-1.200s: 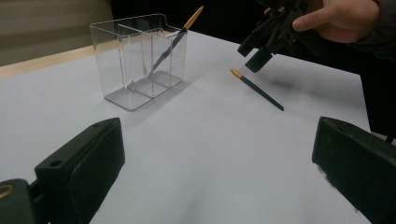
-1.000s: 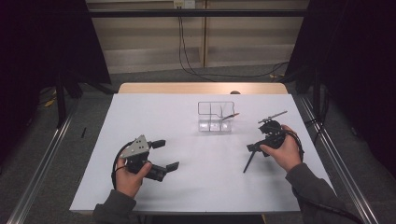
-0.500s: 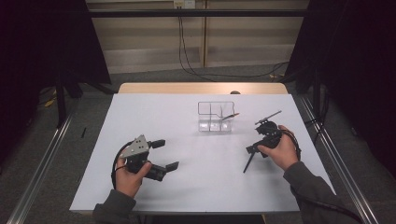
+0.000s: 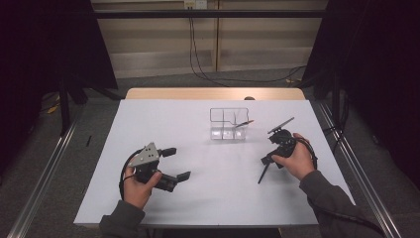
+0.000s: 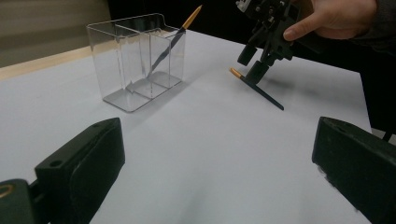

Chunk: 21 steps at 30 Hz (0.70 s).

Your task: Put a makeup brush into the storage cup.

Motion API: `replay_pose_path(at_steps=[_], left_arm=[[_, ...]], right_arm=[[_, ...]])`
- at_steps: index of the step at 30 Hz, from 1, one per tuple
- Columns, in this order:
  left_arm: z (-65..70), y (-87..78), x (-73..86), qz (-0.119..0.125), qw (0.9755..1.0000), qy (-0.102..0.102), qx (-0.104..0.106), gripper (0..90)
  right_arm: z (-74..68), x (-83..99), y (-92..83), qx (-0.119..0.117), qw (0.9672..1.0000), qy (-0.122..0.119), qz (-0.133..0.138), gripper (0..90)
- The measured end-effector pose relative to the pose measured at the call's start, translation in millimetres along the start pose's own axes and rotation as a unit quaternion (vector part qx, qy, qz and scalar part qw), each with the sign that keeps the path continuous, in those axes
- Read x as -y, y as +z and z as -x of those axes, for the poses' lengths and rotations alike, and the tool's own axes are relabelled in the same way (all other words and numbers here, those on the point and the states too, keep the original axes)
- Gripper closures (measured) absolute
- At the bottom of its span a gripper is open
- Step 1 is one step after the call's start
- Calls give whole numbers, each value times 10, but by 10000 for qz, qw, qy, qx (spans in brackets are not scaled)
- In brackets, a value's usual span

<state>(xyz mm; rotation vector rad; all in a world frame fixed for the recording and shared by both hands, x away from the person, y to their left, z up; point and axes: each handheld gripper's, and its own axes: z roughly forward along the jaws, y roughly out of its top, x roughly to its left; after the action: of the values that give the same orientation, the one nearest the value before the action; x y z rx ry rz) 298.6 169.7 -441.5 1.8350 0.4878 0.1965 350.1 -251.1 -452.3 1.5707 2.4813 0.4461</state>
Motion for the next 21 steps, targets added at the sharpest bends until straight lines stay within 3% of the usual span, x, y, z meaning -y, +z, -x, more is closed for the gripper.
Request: replay_pose_path(at_steps=[6, 21], left_arm=[[-9, 31, 1, 13, 10000, -2, 74, 23], [-8, 9, 6, -30, 10000, -17, 16, 23]], right_arm=[[-8, 9, 14, 25, 9999, 82, -93, 170], [-38, 1, 74, 23, 9998, -38, -183, 228]])
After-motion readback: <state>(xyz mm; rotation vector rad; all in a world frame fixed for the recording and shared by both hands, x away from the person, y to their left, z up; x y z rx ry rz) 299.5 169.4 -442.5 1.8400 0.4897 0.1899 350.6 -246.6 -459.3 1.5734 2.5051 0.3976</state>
